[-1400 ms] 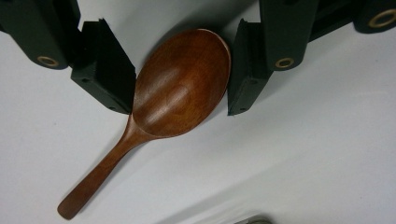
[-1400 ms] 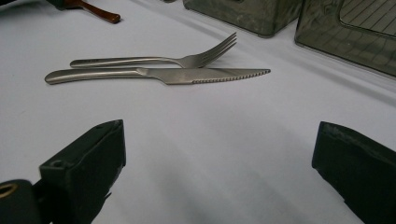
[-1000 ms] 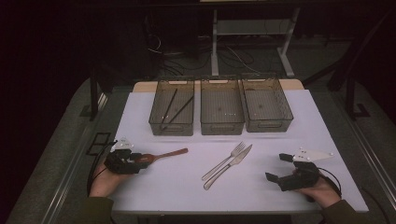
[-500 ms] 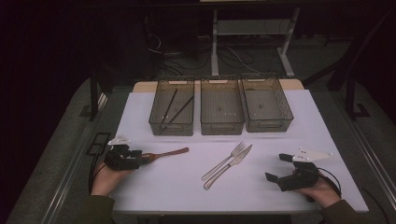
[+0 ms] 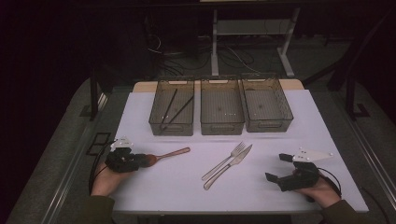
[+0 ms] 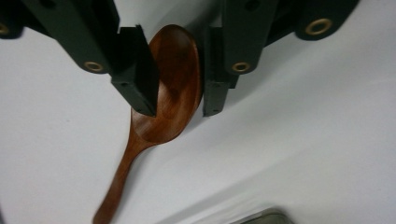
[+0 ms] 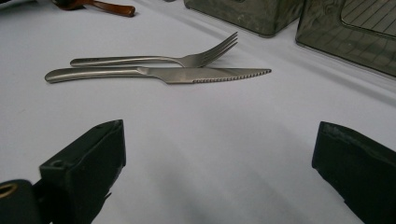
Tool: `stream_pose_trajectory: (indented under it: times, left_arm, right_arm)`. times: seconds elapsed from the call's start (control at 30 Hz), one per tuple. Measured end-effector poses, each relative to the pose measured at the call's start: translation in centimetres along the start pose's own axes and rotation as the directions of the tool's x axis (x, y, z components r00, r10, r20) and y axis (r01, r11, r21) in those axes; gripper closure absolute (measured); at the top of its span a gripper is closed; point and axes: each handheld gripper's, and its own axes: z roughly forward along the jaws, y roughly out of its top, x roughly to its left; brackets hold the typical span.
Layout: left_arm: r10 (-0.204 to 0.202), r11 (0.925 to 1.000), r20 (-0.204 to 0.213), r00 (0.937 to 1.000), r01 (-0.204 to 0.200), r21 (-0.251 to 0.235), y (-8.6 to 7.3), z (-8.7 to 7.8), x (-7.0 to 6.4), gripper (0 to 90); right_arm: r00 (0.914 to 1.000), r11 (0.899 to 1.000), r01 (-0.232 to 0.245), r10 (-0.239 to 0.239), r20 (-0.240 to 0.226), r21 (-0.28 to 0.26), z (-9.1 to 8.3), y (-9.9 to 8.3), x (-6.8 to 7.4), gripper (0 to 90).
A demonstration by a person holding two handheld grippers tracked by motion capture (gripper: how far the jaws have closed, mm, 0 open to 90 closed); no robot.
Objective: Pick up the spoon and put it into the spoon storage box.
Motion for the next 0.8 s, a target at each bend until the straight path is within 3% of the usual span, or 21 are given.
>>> stream_pose_trajectory:
  times: [0.27,0.57,0.8]
  left_arm:
    - [0.025,0.9992,0.069,0.9973,-0.022,-0.035,0.1,-0.6,-0.1,81.9]
    - [0.04,0.999,0.072,0.9966,-0.038,-0.022,0.4,-0.6,-0.4,82.9]
    - [0.054,0.9963,0.068,0.9962,-0.049,-0.071,1.1,-1.0,-1.0,82.9]
  right_arm:
    - [1.0,1.0,0.0,0.0,0.0,0.0,0.0,0.0,0.0,2.4]
    - [1.0,1.0,0.0,0.0,0.0,0.0,0.0,0.0,0.0,2.3]
    - [1.0,1.0,0.002,-0.002,0.0,0.0,0.0,0.0,0.0,2.3]
